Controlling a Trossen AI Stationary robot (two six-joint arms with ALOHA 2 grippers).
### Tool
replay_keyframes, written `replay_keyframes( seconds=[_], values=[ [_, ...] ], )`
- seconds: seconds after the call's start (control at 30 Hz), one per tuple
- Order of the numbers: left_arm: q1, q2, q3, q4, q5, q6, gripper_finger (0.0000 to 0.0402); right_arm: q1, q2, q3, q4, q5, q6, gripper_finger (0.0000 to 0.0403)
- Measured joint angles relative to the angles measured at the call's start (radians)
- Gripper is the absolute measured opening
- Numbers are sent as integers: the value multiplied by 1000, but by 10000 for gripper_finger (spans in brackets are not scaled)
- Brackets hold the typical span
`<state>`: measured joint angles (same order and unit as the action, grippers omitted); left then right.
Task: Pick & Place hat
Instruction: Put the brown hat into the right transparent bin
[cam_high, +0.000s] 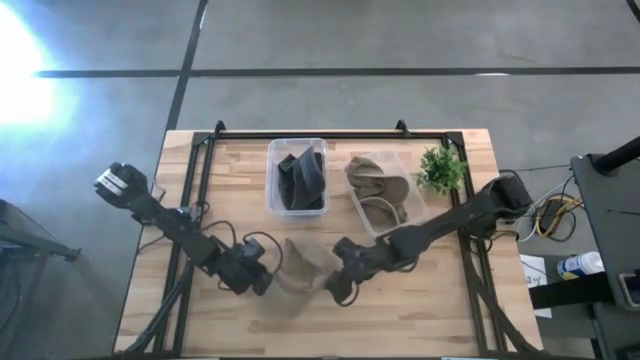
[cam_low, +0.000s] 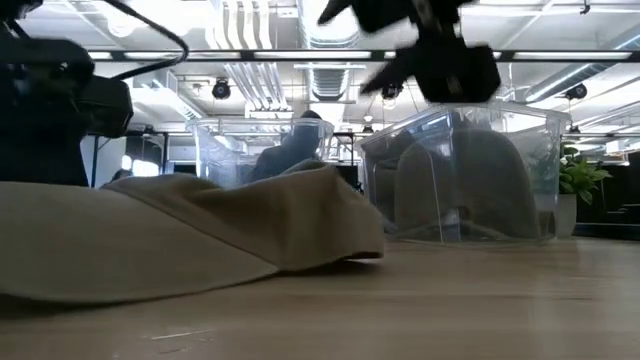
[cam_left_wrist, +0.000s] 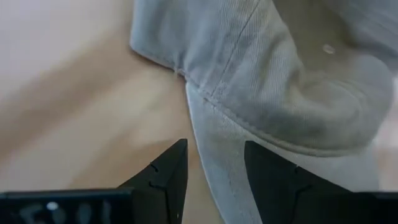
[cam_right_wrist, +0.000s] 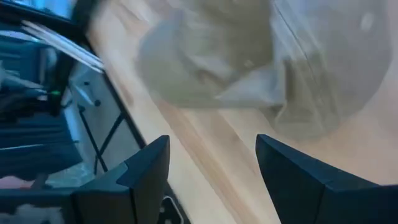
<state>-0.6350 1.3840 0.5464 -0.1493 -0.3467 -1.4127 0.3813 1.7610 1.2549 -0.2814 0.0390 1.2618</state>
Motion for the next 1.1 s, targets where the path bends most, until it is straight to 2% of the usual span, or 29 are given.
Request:
replay_keyframes(
  seconds=[0.13, 0.27, 0.43, 0.57, 0.67, 0.9, 1.0, 1.1],
  values=[
    [-11, 1, -5, 103, 6, 28, 151, 13, 81, -7, 1, -66, 76, 233],
    [-27, 1, -4, 98, 5, 80, 151, 30, 161, 20, 1, -146, 122, 233],
    [-48, 1, -9, 96, 2, 92, 151, 41, 252, 94, 9, -143, 129, 233],
    [-70, 10, -9, 110, 0, 88, 151, 20, 306, 141, 8, -62, 104, 233],
    [-83, 36, -9, 190, -3, 83, 151, -10, 326, 167, -1, 19, 88, 233],
    [-89, 167, 10, 540, -12, 121, 151, -56, 319, 210, -8, 169, -9, 233],
    [-88, 223, 53, 642, -16, 179, 151, -65, 297, 227, -4, 170, -79, 233],
    [-87, 242, 108, 647, -9, 228, 151, -64, 267, 236, -55, 166, -110, 233]
  ],
)
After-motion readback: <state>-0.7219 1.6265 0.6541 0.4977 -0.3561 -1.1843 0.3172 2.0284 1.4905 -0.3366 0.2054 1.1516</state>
